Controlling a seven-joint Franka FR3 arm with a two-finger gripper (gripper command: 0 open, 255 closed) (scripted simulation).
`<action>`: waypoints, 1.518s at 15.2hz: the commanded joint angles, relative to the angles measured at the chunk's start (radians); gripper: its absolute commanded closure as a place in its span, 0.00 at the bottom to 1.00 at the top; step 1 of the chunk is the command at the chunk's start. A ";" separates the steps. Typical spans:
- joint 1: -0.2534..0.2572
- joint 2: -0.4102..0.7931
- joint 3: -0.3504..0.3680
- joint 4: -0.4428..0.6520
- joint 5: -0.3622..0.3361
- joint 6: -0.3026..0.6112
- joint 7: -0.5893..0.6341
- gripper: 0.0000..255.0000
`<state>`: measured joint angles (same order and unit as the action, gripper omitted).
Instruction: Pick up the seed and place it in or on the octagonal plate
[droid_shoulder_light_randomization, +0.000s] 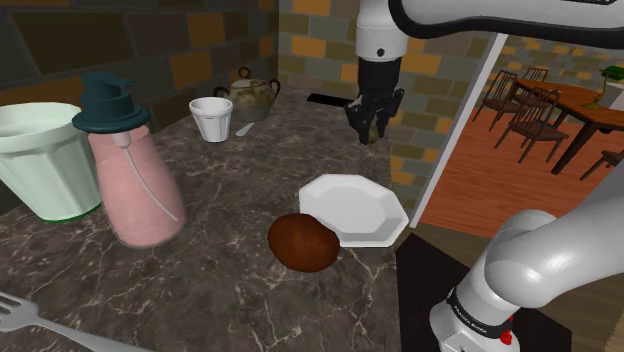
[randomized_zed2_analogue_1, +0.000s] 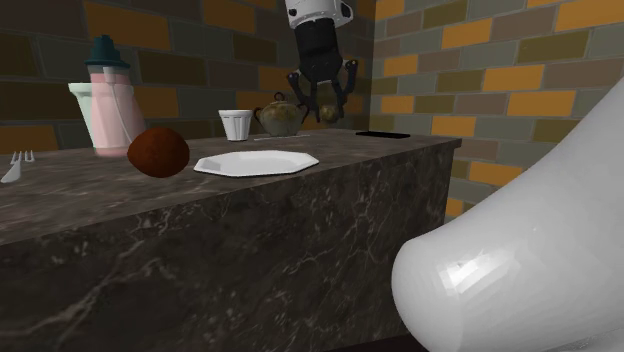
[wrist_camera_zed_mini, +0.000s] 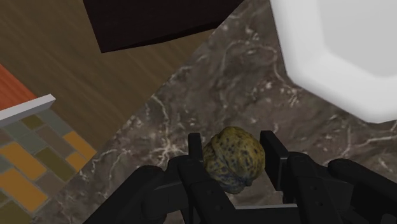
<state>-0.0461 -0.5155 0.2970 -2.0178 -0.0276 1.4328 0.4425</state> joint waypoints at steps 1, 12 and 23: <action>-0.002 0.008 0.000 0.035 -0.002 -0.027 -0.002 1.00; 0.056 0.002 0.166 0.099 0.100 -0.103 0.214 1.00; 0.083 -0.017 0.238 -0.002 0.150 -0.017 0.297 1.00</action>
<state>0.0349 -0.5266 0.5343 -2.0010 0.1201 1.4021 0.7397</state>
